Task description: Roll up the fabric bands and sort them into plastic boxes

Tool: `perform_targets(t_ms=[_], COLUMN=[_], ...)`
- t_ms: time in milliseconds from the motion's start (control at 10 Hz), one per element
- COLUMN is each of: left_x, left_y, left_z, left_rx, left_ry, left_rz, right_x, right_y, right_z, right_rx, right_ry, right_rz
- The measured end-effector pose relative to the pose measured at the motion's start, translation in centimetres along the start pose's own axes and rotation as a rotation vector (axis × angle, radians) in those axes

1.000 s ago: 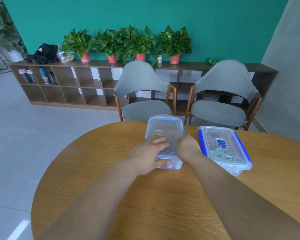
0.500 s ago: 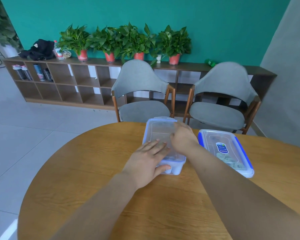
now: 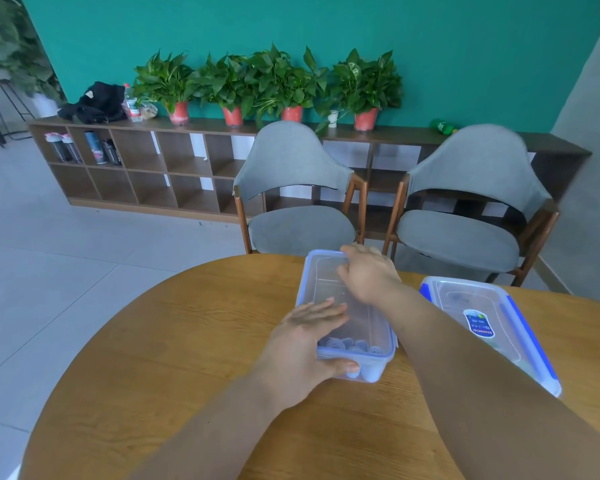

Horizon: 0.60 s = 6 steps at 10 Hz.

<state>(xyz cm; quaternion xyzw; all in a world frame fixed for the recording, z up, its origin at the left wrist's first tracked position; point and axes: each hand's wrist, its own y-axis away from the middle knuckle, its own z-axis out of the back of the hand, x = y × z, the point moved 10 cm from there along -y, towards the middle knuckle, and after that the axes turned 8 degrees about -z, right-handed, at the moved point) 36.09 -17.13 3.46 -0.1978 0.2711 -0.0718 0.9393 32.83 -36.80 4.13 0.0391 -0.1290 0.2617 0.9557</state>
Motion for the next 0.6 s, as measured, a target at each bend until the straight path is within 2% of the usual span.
perform_targets(t_ms=[300, 500, 600], left_x=[-0.2, -0.8, -2.3], left_y=[0.0, -0.4, -0.5], left_z=[0.1, 0.8, 2.0], left_rx=[0.019, 0.099, 0.116], left_ry=[0.007, 0.066, -0.005], left_rz=[0.038, 0.102, 0.087], right_x=[-0.3, -0.5, -0.7], right_y=[-0.8, 2.7, 6.0], right_z=[-0.3, 1.7, 2.9], right_rx=[0.021, 0.067, 0.085], right_ry=[-0.022, 0.01, 0.02], right_rz=[-0.008, 0.072, 0.089])
